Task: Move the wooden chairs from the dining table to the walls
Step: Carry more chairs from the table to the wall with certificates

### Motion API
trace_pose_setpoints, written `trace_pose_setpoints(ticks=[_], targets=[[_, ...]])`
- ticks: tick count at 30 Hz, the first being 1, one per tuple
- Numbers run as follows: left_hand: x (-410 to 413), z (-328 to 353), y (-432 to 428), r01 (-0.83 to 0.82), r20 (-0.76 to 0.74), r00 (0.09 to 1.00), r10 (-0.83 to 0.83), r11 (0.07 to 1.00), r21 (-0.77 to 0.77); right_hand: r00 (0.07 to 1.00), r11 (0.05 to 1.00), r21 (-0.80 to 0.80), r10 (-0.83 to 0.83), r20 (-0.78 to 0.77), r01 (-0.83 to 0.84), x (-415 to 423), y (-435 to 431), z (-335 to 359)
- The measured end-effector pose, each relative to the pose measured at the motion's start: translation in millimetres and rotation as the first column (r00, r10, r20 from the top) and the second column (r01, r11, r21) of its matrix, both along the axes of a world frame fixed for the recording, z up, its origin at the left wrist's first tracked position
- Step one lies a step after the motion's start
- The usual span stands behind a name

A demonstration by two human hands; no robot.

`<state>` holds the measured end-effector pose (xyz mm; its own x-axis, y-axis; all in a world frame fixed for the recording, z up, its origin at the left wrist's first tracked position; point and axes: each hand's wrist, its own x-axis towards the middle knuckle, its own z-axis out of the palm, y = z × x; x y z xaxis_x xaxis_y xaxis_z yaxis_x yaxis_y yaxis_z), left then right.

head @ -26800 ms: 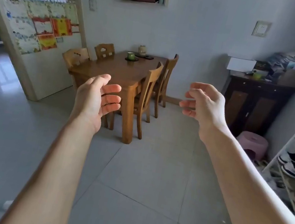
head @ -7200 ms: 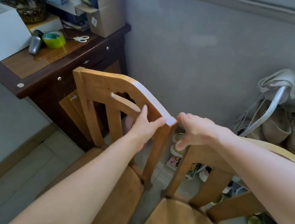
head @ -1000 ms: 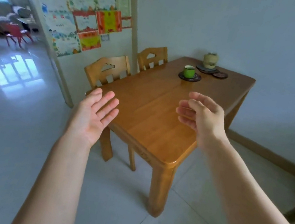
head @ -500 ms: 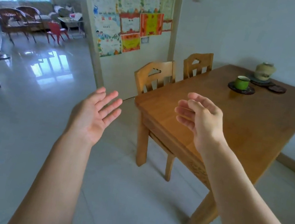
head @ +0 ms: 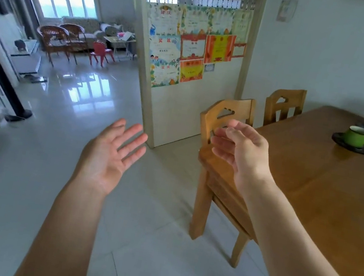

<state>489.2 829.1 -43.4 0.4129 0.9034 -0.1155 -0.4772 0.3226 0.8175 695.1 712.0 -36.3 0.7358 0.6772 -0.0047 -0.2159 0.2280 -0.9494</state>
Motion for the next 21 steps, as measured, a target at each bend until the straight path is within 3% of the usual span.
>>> trace_pose_setpoints(ticks=[11,21], targets=[[64.8,12.2,183.6,-0.091,-0.040,0.995,0.090,0.995,-0.026,0.999,0.999,0.011,0.031,-0.024,-0.031,74.3,198.4,2.5],[111.3,-1.8,317.0,-0.099,-0.061,0.993,0.097,0.994,-0.036,1.000,1.000,-0.020,0.018,-0.011,-0.019,116.8,323.8,-6.0]])
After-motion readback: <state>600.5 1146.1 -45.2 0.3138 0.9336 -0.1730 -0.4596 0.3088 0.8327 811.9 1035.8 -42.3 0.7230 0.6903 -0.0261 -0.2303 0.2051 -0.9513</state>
